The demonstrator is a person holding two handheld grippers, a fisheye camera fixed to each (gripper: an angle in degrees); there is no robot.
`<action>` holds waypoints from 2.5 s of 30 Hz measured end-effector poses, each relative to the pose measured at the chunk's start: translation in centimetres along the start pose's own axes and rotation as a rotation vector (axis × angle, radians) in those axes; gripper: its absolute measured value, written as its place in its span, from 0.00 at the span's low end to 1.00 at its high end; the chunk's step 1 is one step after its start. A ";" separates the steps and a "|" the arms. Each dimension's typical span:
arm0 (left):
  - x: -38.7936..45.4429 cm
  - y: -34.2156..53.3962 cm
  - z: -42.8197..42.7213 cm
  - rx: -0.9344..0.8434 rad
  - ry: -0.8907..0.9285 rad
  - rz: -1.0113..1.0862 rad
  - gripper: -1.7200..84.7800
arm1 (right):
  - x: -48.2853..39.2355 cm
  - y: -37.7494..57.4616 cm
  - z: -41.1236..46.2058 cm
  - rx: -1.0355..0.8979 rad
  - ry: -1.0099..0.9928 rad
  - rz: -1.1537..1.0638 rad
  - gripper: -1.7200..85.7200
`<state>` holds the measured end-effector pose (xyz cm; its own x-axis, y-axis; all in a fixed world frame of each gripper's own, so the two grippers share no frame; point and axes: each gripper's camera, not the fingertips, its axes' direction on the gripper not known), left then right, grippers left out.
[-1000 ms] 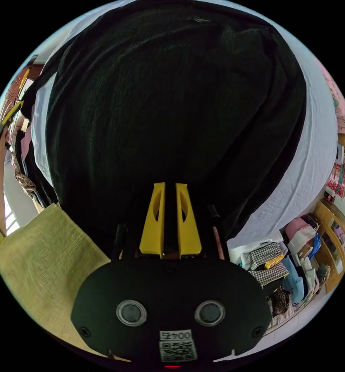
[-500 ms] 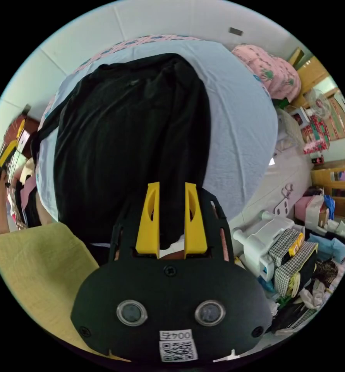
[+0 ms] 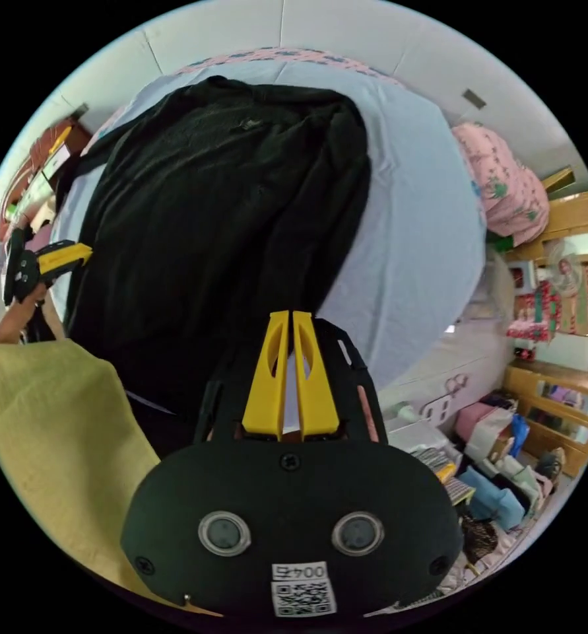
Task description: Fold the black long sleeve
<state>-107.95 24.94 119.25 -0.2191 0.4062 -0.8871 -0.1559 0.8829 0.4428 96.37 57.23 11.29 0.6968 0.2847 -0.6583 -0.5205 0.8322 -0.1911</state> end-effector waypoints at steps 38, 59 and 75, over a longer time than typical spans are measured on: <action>-7.3 0.8 13.9 -0.163 0.078 -0.088 0.03 | -1.5 -22.2 8.0 -0.087 -0.207 -0.282 0.07; -40.4 -21.2 18.5 0.185 -0.112 0.051 0.13 | 3.3 -45.9 5.2 0.227 0.115 -0.491 0.23; -45.4 -32.9 30.9 -0.025 0.014 0.256 0.09 | 2.1 -56.0 13.1 0.101 0.241 -0.839 0.08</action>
<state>-63.09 -15.27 140.95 -0.2680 0.6120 -0.7440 -0.1173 0.7458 0.6557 133.46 17.49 30.16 0.7008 -0.5388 -0.4675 0.1712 0.7632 -0.6230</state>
